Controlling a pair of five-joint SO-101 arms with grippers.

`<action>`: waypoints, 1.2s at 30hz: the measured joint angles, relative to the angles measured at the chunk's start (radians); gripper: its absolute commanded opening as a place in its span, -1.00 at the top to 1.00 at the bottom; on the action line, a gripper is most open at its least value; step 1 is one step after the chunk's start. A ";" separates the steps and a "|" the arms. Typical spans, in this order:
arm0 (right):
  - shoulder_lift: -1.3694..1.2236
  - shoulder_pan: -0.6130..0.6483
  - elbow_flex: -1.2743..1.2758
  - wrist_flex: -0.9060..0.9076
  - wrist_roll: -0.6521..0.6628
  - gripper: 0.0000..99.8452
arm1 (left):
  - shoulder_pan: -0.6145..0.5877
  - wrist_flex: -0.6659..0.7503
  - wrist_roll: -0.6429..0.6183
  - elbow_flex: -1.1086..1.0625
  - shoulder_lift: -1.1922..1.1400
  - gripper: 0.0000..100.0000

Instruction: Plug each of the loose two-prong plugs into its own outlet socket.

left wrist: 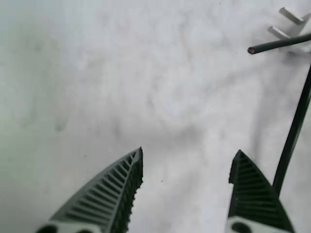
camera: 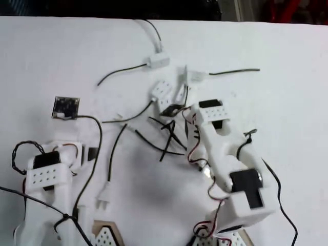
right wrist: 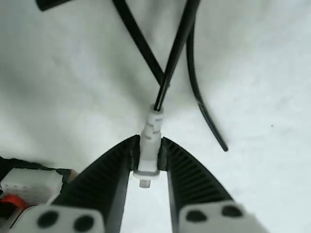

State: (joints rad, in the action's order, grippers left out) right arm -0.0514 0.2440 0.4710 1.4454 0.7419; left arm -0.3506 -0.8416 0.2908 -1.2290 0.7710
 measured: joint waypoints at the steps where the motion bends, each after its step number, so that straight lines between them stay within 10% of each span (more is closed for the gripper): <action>1: 0.037 0.000 -0.006 0.021 0.000 0.97 | 0.000 0.002 0.000 0.000 0.000 0.43; 22: 0.761 0.233 0.172 -0.206 -0.388 0.97 | 0.005 -0.224 -0.146 0.310 0.000 0.43; 36: 0.984 0.394 0.318 -0.388 -0.480 0.97 | 0.307 -0.305 -0.408 0.453 0.000 0.43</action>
State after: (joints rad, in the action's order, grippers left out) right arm 0.9321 0.6383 0.7887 1.0572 0.2616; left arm -0.0437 -1.1469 -0.1174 -0.7764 0.7710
